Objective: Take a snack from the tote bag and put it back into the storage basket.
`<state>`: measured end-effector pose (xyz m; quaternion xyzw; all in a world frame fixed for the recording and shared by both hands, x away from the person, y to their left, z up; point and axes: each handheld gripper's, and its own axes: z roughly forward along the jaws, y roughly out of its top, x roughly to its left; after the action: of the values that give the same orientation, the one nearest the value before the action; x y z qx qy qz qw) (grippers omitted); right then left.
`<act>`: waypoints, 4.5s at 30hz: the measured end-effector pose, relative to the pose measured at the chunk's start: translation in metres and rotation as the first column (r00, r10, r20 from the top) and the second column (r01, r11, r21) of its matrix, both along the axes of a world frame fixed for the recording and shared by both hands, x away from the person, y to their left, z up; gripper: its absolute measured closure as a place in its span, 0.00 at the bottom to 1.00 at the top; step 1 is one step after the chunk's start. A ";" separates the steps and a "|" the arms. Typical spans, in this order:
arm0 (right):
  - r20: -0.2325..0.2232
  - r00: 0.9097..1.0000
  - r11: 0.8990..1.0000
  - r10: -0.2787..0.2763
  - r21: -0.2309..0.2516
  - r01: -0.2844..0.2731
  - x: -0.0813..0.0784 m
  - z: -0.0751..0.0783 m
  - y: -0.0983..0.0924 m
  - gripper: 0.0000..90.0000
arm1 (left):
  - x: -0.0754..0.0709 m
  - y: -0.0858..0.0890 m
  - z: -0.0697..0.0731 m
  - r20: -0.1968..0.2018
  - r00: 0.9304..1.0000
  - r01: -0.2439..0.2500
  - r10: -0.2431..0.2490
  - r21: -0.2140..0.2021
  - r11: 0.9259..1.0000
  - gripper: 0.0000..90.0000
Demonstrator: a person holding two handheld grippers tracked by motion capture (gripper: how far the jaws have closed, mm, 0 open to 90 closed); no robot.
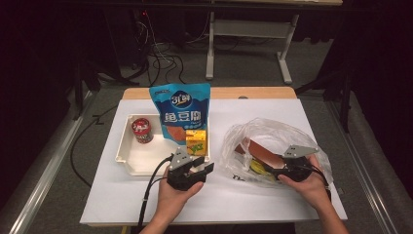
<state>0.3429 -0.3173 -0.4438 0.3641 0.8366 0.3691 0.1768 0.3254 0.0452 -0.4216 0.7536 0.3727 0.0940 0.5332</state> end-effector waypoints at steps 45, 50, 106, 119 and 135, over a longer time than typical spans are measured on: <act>-0.027 0.997 0.997 -0.079 0.018 0.079 -0.002 -0.010 -0.032 0.46 | 0.015 -0.060 -0.064 -0.174 0.979 -0.076 0.108 0.180 0.981 1.00; -0.021 0.991 0.991 -0.136 0.012 0.136 0.001 -0.011 -0.032 0.45 | 0.016 -0.060 -0.064 -0.178 0.978 -0.076 0.107 0.178 0.981 1.00; -0.070 0.988 0.989 -0.140 0.031 0.142 0.003 0.009 0.004 0.51 | -0.007 -0.115 -0.041 0.002 0.998 0.069 -0.070 0.114 0.991 1.00; -0.079 0.988 0.991 -0.131 0.026 0.133 -0.005 0.012 0.005 0.51 | 0.021 -0.137 -0.062 -0.126 0.991 -0.023 0.053 0.230 0.973 1.00; -0.071 0.988 0.990 -0.138 0.008 0.139 -0.038 0.022 -0.008 0.51 | 0.023 -0.135 -0.062 -0.141 0.988 -0.027 0.059 0.215 0.976 1.00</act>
<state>0.3052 -0.3254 -0.4222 0.4354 0.8126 0.3483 0.1700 0.3481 -0.0899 -0.4838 0.8030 0.4149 0.0892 0.4185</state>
